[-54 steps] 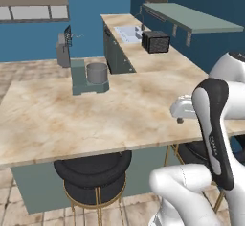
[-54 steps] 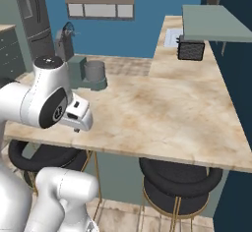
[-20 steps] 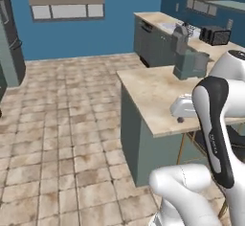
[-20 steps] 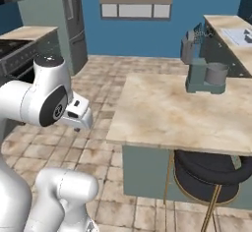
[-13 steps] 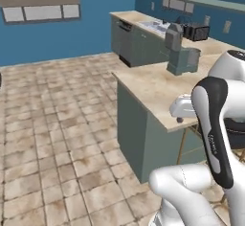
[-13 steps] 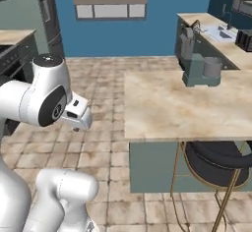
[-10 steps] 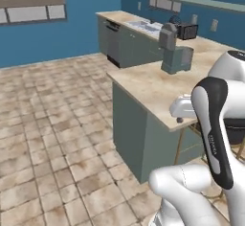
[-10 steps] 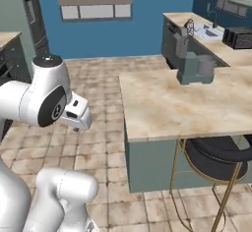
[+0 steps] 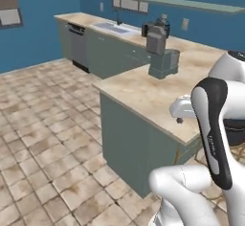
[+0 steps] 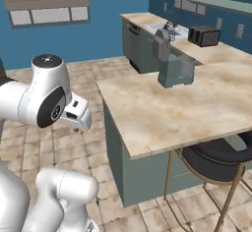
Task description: Close the stand mixer head.
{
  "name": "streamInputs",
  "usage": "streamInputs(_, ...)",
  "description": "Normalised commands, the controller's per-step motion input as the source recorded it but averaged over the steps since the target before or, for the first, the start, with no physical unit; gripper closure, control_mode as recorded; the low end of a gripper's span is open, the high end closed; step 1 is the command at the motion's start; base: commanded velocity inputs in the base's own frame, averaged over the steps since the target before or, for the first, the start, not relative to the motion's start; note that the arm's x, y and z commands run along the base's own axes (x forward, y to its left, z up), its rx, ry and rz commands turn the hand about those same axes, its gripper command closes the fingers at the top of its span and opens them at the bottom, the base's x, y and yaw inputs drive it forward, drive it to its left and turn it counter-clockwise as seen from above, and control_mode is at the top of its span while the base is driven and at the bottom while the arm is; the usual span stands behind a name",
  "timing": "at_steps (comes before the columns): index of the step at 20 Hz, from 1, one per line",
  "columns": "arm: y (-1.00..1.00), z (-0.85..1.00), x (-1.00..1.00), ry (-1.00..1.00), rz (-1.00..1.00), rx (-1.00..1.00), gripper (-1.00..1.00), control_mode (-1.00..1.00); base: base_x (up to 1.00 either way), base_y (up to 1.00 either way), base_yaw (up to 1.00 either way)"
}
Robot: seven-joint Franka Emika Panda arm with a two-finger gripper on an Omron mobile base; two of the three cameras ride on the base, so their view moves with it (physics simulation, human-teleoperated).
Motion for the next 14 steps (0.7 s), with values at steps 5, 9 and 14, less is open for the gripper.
streamInputs(5, 0.00, 0.00, 0.00, 0.00, 0.00, 0.00, -1.00, 1.00, 0.38, 0.52, -0.37)
streamInputs(9, 0.00, 0.00, 0.00, 0.00, 0.00, 0.00, -1.00, 1.00, -0.02, 0.41, -0.44)
streamInputs(14, 0.00, 0.00, 0.00, 0.00, 0.00, 0.00, -1.00, 1.00, 0.09, 0.41, -0.52)
